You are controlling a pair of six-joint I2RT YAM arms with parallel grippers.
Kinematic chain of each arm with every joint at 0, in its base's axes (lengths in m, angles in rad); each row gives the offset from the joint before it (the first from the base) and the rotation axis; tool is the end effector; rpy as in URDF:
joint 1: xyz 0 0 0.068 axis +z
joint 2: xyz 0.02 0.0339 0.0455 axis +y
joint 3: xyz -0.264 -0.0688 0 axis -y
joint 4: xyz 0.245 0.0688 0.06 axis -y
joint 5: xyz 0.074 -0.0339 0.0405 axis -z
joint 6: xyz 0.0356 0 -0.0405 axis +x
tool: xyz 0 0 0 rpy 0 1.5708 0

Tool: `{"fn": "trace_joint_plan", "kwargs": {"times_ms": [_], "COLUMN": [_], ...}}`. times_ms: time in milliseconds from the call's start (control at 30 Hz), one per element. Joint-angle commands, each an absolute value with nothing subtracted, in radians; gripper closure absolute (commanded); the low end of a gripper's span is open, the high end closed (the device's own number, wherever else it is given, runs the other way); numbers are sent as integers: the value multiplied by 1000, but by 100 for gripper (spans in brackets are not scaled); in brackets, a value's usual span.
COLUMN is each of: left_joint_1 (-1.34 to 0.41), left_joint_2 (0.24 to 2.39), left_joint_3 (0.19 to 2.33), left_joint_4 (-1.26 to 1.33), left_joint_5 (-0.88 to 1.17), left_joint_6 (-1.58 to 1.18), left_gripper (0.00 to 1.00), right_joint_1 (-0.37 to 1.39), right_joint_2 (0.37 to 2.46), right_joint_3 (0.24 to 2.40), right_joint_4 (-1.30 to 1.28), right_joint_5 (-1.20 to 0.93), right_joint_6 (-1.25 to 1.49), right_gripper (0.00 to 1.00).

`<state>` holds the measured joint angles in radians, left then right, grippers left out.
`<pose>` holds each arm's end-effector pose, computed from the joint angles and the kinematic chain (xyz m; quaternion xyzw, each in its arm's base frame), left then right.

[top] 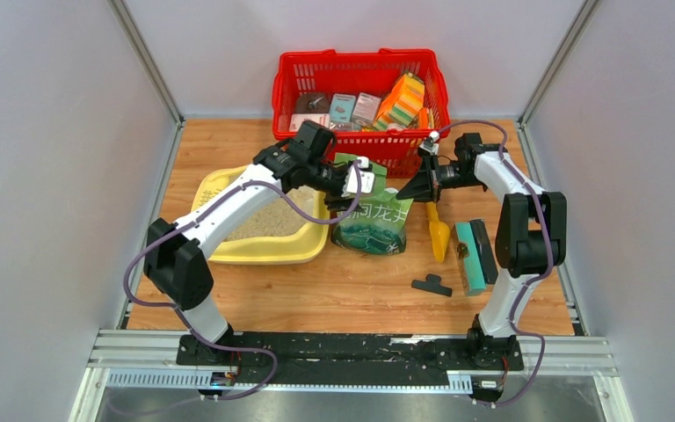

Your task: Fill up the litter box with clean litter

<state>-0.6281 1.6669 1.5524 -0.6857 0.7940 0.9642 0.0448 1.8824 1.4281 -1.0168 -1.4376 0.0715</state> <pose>0.2800 -0.2347 0.3369 0.7124 0.4939 -0.2953 0.4017 0.3533 0.0512 0.2328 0.0228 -0.7520 -0.6587 0.0008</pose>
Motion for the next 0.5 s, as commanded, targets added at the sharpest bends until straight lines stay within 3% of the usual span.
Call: {"fn": "trace_joint_plan", "kwargs": {"times_ms": [0,467], "left_joint_1": [-661,-664], "left_joint_2": [1686,1779], "left_joint_3": [1594,1647], "left_joint_4": [-672,-764], "left_joint_5": [795,722], "left_joint_6": [1074,1138], "left_gripper": [37,38], "right_joint_1": [52,52], "right_joint_2": [1862,1839], "right_joint_3": [1411,1393], "right_joint_4": [-1074,-1052], "right_joint_5": [-1638,-1638], "right_joint_6": [219,233], "right_gripper": [100,100]}}
